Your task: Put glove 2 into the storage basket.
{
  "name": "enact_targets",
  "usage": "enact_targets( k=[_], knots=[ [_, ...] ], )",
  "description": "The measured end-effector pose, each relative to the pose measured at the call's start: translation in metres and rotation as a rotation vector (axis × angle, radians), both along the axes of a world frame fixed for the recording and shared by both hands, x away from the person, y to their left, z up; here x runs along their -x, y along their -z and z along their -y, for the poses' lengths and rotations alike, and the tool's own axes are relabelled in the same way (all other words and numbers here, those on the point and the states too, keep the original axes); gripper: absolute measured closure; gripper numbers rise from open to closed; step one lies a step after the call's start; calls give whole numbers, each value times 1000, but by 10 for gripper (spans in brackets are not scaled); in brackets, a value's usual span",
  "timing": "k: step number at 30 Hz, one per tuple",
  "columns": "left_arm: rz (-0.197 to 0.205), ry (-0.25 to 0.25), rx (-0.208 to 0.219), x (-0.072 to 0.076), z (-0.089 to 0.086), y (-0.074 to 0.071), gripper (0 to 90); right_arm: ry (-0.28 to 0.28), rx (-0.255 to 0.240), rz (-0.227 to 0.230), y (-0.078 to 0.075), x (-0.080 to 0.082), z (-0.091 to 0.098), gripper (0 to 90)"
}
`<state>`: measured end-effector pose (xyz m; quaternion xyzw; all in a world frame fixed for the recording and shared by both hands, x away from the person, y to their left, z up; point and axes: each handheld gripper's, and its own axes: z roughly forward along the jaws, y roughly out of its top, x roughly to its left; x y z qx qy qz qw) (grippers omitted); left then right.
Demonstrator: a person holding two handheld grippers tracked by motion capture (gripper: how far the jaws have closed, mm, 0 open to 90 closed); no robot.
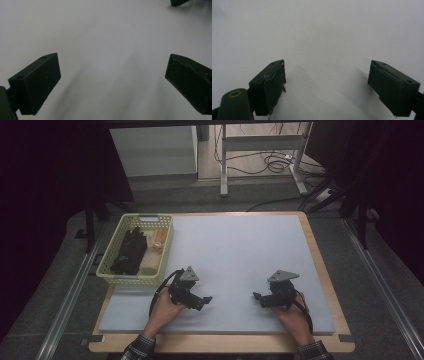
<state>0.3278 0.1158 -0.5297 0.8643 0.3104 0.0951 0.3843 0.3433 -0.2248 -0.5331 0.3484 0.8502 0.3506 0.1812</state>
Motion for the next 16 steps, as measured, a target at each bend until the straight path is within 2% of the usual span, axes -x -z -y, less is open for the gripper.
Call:
enact_targets(
  k=[6,8,11,16],
  knots=[
    [6,-7,-71,2,1,14,0,0,-1,-1,0,0,0,143],
    [2,-6,-75,1,0,17,0,0,0,0,0,0,0,142],
    [0,-12,-56,1,-1,18,0,0,-1,-1,0,0,0,142],
    [1,-7,-70,1,0,18,0,0,-1,-2,0,0,0,142]
  ],
)
